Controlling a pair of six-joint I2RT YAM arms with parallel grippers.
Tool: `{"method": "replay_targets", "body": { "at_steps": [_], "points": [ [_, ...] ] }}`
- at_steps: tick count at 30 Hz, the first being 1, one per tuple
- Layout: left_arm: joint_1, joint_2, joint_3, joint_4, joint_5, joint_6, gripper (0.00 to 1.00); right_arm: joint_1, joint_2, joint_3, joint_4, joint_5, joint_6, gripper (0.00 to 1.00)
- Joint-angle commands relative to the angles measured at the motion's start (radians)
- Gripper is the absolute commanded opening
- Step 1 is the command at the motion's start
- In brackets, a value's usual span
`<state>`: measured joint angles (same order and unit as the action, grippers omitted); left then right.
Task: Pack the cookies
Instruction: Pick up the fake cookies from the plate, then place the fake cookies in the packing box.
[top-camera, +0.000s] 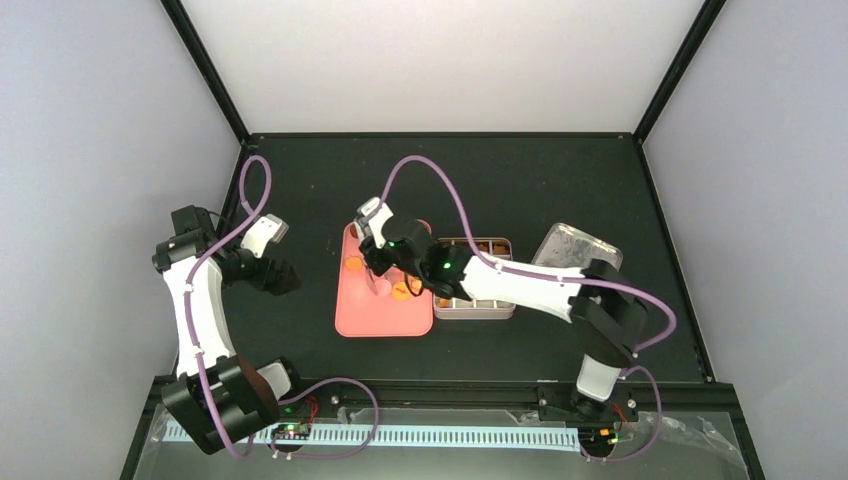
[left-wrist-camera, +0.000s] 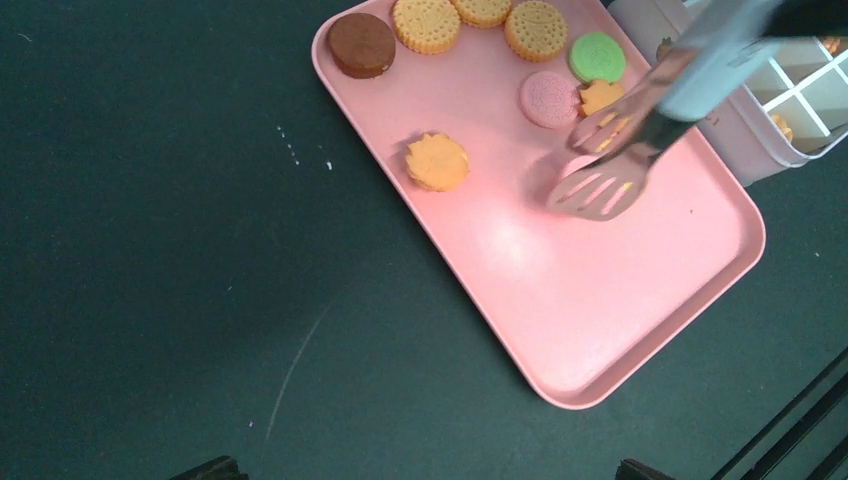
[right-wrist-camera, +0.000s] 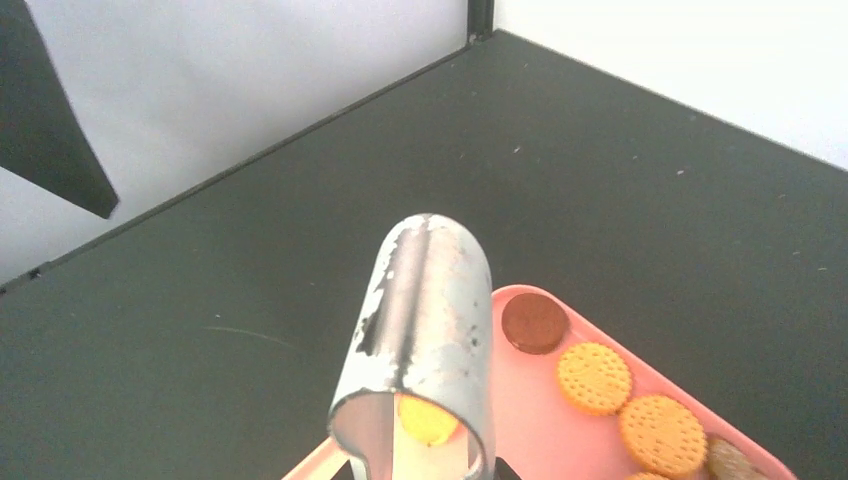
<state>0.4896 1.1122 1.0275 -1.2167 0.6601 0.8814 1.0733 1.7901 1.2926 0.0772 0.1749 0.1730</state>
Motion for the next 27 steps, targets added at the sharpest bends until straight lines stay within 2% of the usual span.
{"method": "replay_targets", "body": {
  "at_steps": [1,8,14,18,27],
  "points": [
    [0.006,-0.007,0.017,-0.005,0.002,0.026,0.99,0.003,-0.190,-0.052,0.027,0.058,-0.006,0.20],
    [0.005,-0.027,-0.069,0.101,0.075,0.008,0.99,0.002,-0.464,-0.255,-0.007,0.164,0.009,0.20],
    [-0.002,-0.041,-0.164,0.235,0.156,-0.077,0.99,-0.007,-0.667,-0.414,-0.051,0.263,0.034,0.20],
    [-0.008,-0.030,-0.175,0.257,0.177,-0.094,0.99,-0.014,-0.733,-0.467,-0.078,0.287,0.049,0.20],
    [-0.014,-0.009,-0.192,0.315,0.114,-0.128,0.99,-0.019,-0.772,-0.536,-0.100,0.331,0.082,0.20]
  ]
}}
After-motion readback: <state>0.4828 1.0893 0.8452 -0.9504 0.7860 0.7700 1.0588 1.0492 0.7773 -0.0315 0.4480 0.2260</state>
